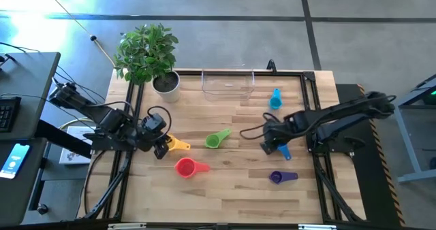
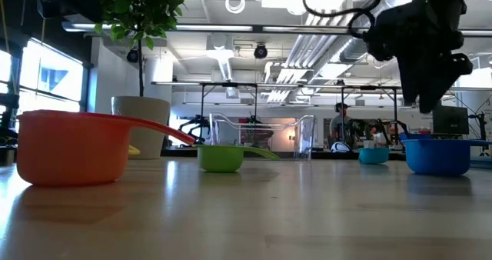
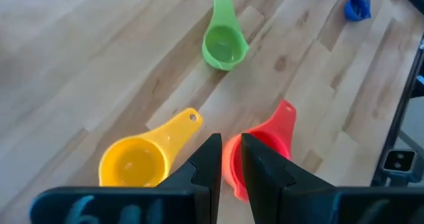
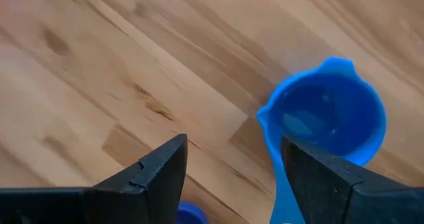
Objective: Nest measuring cups in basket
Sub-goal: Stack the blue measuring cup on top of the red measuring cup
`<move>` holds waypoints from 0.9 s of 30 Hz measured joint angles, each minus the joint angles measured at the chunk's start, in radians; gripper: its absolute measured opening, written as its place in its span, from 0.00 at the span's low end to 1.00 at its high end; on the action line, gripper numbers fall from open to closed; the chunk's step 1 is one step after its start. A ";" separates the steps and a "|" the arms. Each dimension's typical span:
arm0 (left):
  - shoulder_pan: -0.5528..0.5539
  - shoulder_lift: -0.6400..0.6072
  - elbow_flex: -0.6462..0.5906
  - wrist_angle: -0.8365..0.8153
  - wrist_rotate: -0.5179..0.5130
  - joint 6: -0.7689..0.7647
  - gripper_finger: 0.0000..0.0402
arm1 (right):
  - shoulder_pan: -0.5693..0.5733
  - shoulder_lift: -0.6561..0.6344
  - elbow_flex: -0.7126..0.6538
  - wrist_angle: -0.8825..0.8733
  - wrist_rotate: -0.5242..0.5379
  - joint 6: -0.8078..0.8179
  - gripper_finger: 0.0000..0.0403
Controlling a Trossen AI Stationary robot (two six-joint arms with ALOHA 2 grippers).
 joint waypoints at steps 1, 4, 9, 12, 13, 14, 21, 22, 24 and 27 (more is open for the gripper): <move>0.009 -0.003 0.000 0.001 0.000 0.011 0.12 | 0.008 0.021 0.000 0.000 0.000 0.014 0.58; 0.035 -0.008 0.000 0.000 0.000 0.045 0.12 | 0.027 0.077 0.000 0.000 0.000 0.022 0.58; 0.062 -0.009 0.000 0.000 0.004 0.086 0.12 | 0.046 0.159 0.000 -0.006 0.029 0.023 0.58; 0.070 -0.009 0.000 0.001 0.005 0.095 0.12 | 0.047 0.198 0.000 -0.007 0.032 0.016 0.54; 0.070 -0.009 0.000 0.000 0.005 0.096 0.12 | 0.047 0.210 0.000 -0.007 0.032 0.016 0.52; 0.070 -0.010 0.000 0.001 0.004 0.096 0.12 | 0.047 0.219 0.000 -0.007 0.032 0.016 0.49; 0.070 -0.009 0.000 0.000 0.005 0.096 0.12 | 0.047 0.237 0.000 0.002 0.032 0.017 0.27; 0.070 -0.010 0.000 0.000 0.005 0.096 0.12 | 0.047 0.237 0.000 0.002 0.031 0.016 0.23; 0.070 -0.009 0.000 0.000 0.006 0.097 0.12 | 0.047 0.237 0.000 0.003 0.026 0.016 0.14; 0.070 -0.009 0.000 0.000 0.013 0.098 0.12 | 0.047 0.237 0.024 0.000 0.031 0.006 0.03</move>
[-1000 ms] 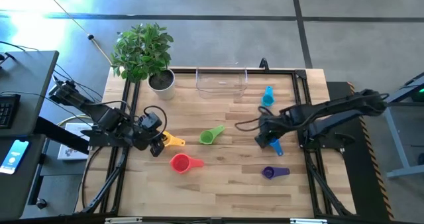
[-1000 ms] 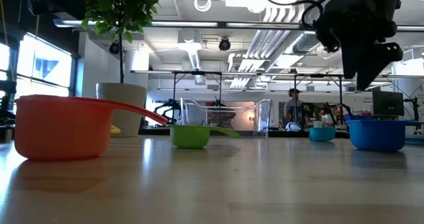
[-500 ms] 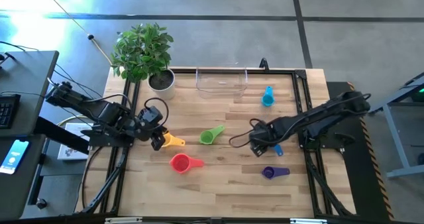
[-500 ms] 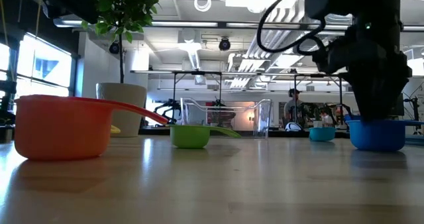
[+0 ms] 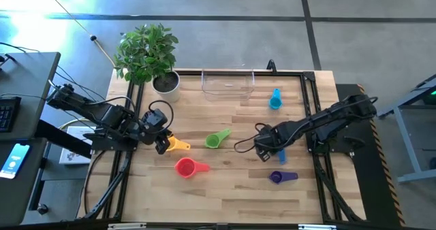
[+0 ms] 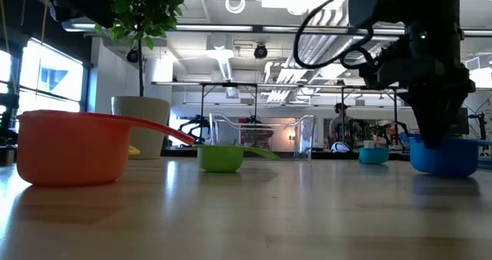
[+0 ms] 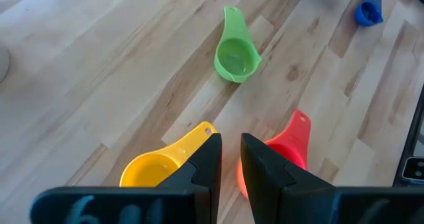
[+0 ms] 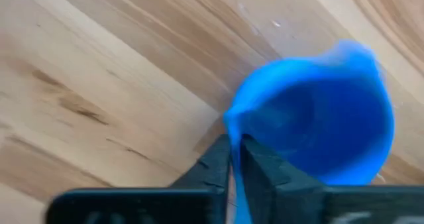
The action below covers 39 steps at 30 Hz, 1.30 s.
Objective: Nest measuring cups in basket
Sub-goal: Stack the blue measuring cup on top of the red measuring cup
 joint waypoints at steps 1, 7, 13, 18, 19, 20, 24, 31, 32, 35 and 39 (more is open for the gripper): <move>0.000 0.000 0.000 0.000 0.006 0.003 0.12 | 0.000 0.000 0.013 0.000 0.008 -0.012 0.02; 0.000 0.000 0.000 0.000 0.052 0.024 0.12 | 0.000 0.000 0.114 -0.061 0.065 -0.025 0.01; -0.012 0.002 0.000 -0.002 0.115 0.032 0.12 | 0.000 0.000 0.248 -0.116 0.128 -0.056 0.01; -0.044 0.033 0.000 -0.002 0.125 0.007 0.12 | 0.000 0.000 0.352 -0.152 0.199 -0.064 0.01; -0.050 0.043 0.000 -0.002 0.125 0.005 0.12 | 0.000 0.000 0.372 -0.161 0.214 -0.064 0.00; -0.057 0.053 0.000 -0.001 0.125 0.004 0.12 | 0.000 0.000 0.391 -0.170 0.227 -0.064 0.00; -0.086 0.099 0.000 -0.002 0.125 -0.029 0.12 | 0.000 0.000 0.454 -0.191 0.267 -0.081 0.00; -0.137 0.200 0.000 -0.019 0.152 -0.114 0.12 | 0.000 0.000 0.531 -0.200 0.293 -0.131 0.00; -0.140 0.215 0.000 -0.026 0.160 -0.128 0.12 | 0.000 0.000 0.538 -0.203 0.296 -0.139 0.00; -0.151 0.264 -0.001 -0.039 0.183 -0.175 0.12 | 0.000 0.000 0.550 -0.208 0.299 -0.153 0.00; -0.164 0.319 -0.001 -0.041 0.204 -0.258 0.12 | 0.000 0.000 0.551 -0.211 0.295 -0.160 0.00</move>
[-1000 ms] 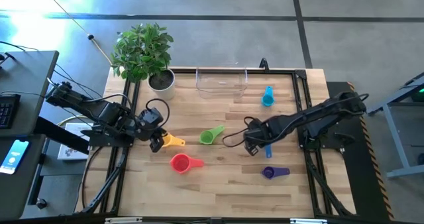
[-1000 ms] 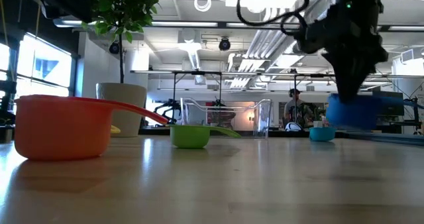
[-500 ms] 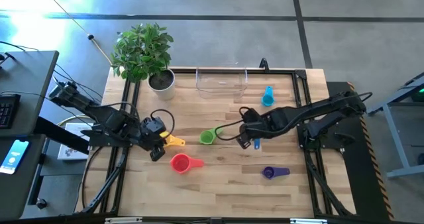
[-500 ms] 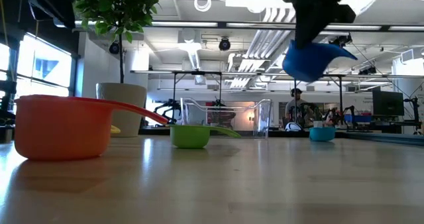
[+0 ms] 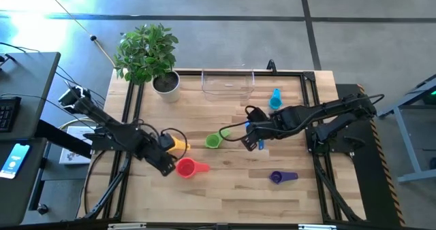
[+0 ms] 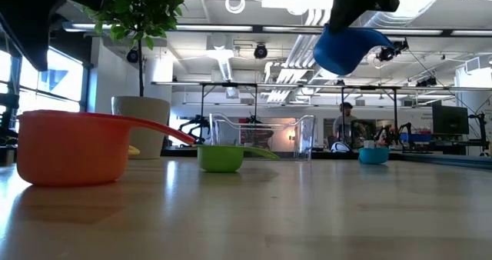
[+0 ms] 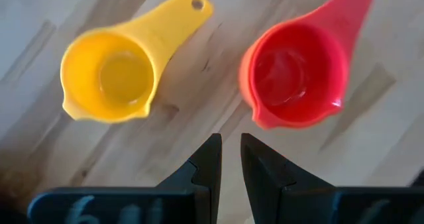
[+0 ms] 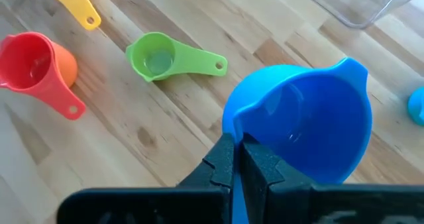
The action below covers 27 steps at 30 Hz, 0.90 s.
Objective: Nest measuring cups in basket
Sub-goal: Stack the blue measuring cup on top of the red measuring cup
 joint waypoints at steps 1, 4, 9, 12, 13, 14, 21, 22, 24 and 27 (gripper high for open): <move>-0.003 0.015 0.000 0.000 0.000 -0.019 0.12 | 0.000 0.000 0.000 0.000 -0.003 -0.008 0.00; -0.009 0.052 0.000 0.002 0.000 -0.070 0.12 | 0.000 0.000 0.000 -0.002 -0.005 -0.016 0.00; -0.009 0.111 0.000 0.003 0.011 -0.146 0.12 | 0.000 0.000 0.000 -0.006 -0.023 -0.018 0.00; -0.008 0.151 0.000 0.009 0.030 -0.178 0.12 | 0.000 0.000 0.000 -0.006 -0.027 -0.021 0.00; -0.008 0.165 0.000 0.014 0.034 -0.184 0.12 | 0.000 0.000 0.000 -0.006 -0.027 -0.020 0.00; -0.008 0.180 0.000 0.022 0.038 -0.192 0.12 | 0.000 0.000 0.000 -0.006 -0.030 -0.019 0.00; 0.018 0.260 0.000 0.050 0.058 -0.250 0.12 | 0.000 0.000 0.000 -0.005 -0.049 -0.029 0.00; 0.023 0.267 0.000 0.053 0.061 -0.254 0.12 | 0.000 0.000 0.000 -0.005 -0.049 -0.038 0.00; 0.033 0.278 0.000 0.058 0.075 -0.259 0.12 | 0.000 0.000 0.000 -0.005 -0.052 -0.055 0.00; 0.040 0.294 0.000 0.104 0.095 -0.253 0.12 | 0.000 0.000 0.000 -0.005 -0.060 -0.070 0.00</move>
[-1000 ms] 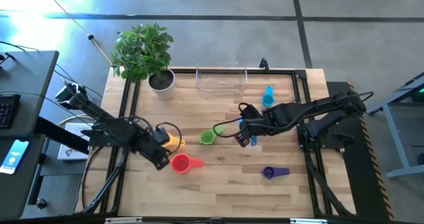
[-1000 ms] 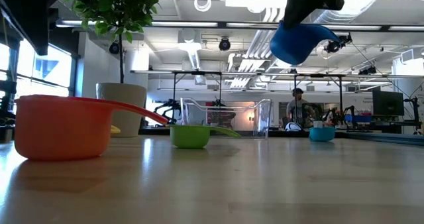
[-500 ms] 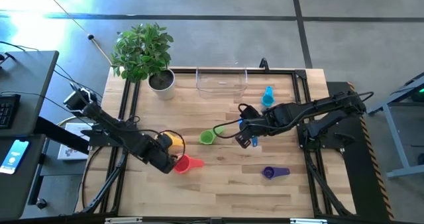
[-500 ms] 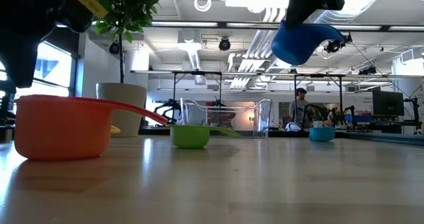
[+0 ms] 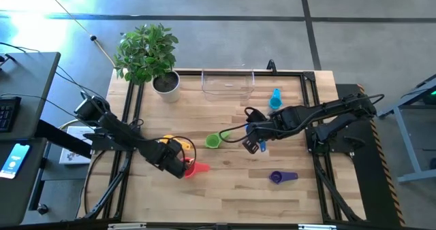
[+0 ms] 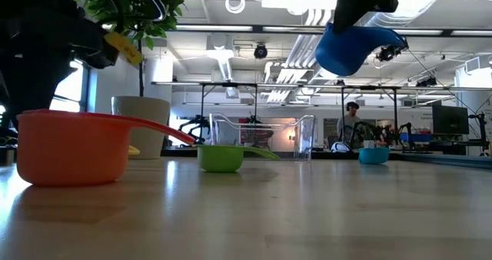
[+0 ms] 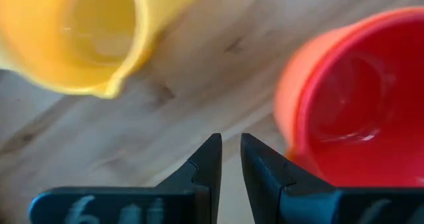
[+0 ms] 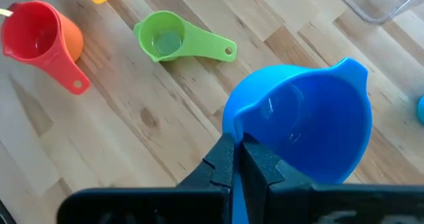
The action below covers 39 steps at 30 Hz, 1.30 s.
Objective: Nest measuring cups in basket
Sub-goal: Stack the blue measuring cup on top of the red measuring cup
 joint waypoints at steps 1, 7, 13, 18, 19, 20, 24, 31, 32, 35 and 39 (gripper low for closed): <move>0.001 0.003 0.000 0.014 0.001 0.000 0.12 | 0.000 0.000 0.000 0.000 0.000 -0.006 0.00; 0.022 0.012 0.000 0.098 0.001 -0.003 0.12 | 0.000 0.000 0.000 0.000 -0.006 -0.025 0.00; 0.048 0.026 0.001 0.141 -0.016 0.005 0.12 | 0.000 0.000 0.000 0.000 -0.008 -0.036 0.00; 0.066 0.051 0.001 0.218 -0.016 0.029 0.11 | 0.000 0.000 0.000 0.000 -0.013 -0.051 0.00; 0.071 0.056 0.001 0.224 -0.017 0.032 0.11 | 0.000 0.000 0.000 0.000 -0.016 -0.052 0.00; 0.075 0.063 0.001 0.246 -0.019 0.040 0.11 | 0.000 0.000 0.000 0.000 -0.016 -0.052 0.00; 0.092 0.087 0.001 0.314 -0.018 0.057 0.11 | -0.002 0.000 0.000 0.000 -0.017 -0.052 0.00; 0.119 0.096 0.001 0.437 -0.023 0.081 0.11 | -0.002 0.000 0.000 -0.001 -0.026 -0.064 0.00; 0.123 0.096 0.001 0.446 -0.024 0.083 0.11 | -0.002 0.000 0.000 0.000 -0.027 -0.066 0.00; 0.132 0.096 0.001 0.474 -0.023 0.099 0.11 | -0.002 0.000 0.000 0.000 -0.039 -0.077 0.00; 0.139 0.096 0.004 0.493 -0.012 0.117 0.11 | -0.002 0.000 0.000 0.014 -0.077 -0.087 0.00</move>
